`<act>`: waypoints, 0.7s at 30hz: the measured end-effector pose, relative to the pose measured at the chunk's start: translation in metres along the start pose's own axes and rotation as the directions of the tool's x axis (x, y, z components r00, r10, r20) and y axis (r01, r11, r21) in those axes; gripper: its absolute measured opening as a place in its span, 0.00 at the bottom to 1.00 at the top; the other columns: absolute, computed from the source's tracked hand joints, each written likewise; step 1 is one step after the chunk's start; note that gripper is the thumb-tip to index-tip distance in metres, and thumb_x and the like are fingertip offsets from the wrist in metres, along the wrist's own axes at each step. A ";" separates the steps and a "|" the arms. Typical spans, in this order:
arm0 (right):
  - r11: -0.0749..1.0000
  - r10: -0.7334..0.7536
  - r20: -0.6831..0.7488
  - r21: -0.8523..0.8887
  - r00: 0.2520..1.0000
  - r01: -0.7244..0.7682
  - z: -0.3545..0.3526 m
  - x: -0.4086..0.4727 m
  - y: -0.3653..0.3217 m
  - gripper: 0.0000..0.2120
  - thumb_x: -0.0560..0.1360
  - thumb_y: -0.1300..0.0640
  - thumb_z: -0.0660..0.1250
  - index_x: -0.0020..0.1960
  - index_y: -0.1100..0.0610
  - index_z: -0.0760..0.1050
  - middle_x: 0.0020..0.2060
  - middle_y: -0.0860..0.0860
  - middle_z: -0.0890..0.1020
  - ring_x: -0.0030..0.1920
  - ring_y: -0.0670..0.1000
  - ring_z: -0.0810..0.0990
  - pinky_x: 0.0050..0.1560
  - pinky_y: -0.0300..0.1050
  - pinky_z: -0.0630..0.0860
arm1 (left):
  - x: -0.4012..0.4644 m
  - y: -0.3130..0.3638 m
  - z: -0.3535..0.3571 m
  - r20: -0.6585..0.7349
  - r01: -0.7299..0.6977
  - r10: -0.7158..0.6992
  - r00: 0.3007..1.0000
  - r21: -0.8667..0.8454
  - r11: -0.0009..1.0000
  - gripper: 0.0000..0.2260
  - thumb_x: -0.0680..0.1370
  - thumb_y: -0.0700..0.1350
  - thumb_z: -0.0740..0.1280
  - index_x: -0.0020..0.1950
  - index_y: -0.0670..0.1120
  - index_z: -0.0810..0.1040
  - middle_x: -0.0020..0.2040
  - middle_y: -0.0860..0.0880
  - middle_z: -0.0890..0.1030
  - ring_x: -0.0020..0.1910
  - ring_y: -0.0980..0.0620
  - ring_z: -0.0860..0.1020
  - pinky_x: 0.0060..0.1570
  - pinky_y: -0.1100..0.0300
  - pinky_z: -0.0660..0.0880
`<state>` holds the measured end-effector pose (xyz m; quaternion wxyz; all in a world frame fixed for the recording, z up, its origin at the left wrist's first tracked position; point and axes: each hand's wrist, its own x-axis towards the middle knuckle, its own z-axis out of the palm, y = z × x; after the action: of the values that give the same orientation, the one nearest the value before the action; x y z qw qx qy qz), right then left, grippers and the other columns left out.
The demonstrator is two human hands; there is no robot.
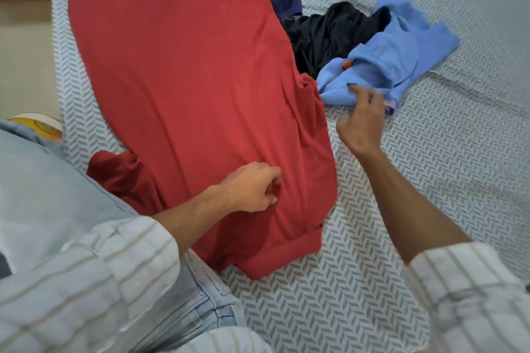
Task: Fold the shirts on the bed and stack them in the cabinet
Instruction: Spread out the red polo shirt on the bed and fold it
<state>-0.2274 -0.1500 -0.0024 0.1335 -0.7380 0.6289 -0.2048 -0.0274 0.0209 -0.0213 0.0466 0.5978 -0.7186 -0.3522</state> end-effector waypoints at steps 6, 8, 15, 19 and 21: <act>0.805 -0.259 0.511 -0.355 0.820 0.475 0.019 0.100 -0.043 0.41 0.73 0.56 0.69 0.80 0.49 0.53 0.81 0.51 0.49 0.78 0.58 0.54 0.69 0.65 0.60 | 0.039 -0.018 -0.009 0.103 0.153 -0.142 0.984 -0.111 0.982 0.17 0.73 0.47 0.73 0.50 0.55 0.65 0.40 0.50 0.78 0.41 0.48 0.79 0.48 0.47 0.78; 0.765 -0.225 0.629 -0.359 0.744 0.534 0.031 0.119 -0.056 0.42 0.75 0.51 0.67 0.81 0.47 0.46 0.81 0.49 0.50 0.75 0.60 0.58 0.66 0.67 0.62 | 0.045 -0.019 -0.013 0.123 0.181 -0.168 0.978 -0.095 0.979 0.17 0.73 0.50 0.74 0.49 0.55 0.65 0.41 0.51 0.79 0.42 0.49 0.79 0.48 0.48 0.78; 0.636 -0.223 0.509 -0.570 0.831 0.520 0.035 0.137 -0.026 0.22 0.76 0.50 0.65 0.69 0.46 0.70 0.59 0.54 0.76 0.62 0.60 0.73 0.62 0.63 0.64 | 0.053 -0.018 -0.023 0.182 0.226 -0.211 0.960 -0.065 0.972 0.16 0.73 0.51 0.73 0.48 0.55 0.65 0.38 0.51 0.82 0.35 0.48 0.82 0.37 0.57 0.76; 0.535 0.121 0.327 -0.816 0.937 0.216 -0.012 0.139 0.047 0.16 0.76 0.57 0.61 0.62 0.50 0.78 0.61 0.55 0.77 0.67 0.60 0.70 0.72 0.64 0.57 | 0.055 -0.014 -0.029 0.234 0.232 -0.208 0.950 -0.080 0.969 0.15 0.74 0.48 0.72 0.48 0.53 0.66 0.34 0.48 0.83 0.25 0.50 0.81 0.29 0.61 0.77; 0.487 0.355 0.268 -0.871 0.896 0.068 -0.024 0.133 0.056 0.18 0.79 0.54 0.59 0.67 0.51 0.75 0.68 0.57 0.73 0.72 0.62 0.63 0.74 0.66 0.50 | 0.058 -0.013 -0.031 0.271 0.240 -0.208 0.940 -0.091 0.966 0.15 0.74 0.47 0.72 0.48 0.52 0.66 0.33 0.48 0.84 0.26 0.50 0.82 0.30 0.60 0.79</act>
<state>-0.2708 -0.2891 0.0116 -0.1063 -0.6728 0.6631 0.3104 -0.0176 -0.0453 -0.0256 -0.0515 0.6207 -0.6226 -0.4737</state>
